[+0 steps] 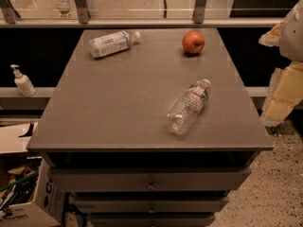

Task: Pick apple

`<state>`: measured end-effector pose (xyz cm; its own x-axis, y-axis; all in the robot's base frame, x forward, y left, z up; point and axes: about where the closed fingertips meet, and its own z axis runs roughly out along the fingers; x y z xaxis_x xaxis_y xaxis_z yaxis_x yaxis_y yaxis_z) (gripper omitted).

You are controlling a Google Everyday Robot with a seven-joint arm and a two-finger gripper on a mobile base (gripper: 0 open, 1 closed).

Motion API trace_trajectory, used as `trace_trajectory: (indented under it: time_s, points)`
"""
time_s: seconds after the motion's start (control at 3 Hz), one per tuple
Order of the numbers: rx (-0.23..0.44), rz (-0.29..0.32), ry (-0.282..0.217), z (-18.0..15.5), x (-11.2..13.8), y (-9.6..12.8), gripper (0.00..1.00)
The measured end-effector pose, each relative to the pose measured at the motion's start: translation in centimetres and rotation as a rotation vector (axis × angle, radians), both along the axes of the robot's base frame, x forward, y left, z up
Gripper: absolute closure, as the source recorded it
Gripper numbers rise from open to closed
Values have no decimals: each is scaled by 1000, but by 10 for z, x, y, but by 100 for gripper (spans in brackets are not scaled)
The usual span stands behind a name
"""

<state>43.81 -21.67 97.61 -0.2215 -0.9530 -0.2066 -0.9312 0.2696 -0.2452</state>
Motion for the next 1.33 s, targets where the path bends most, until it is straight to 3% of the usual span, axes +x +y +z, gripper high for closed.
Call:
trace_trajectory:
  time_s: [0.67,1.0,1.33]
  points:
    - [32,3,-11,-1,5,3,0]
    - [82,23,-50,-13,27,10,0]
    - [158,6,-107,-17,71,12,0]
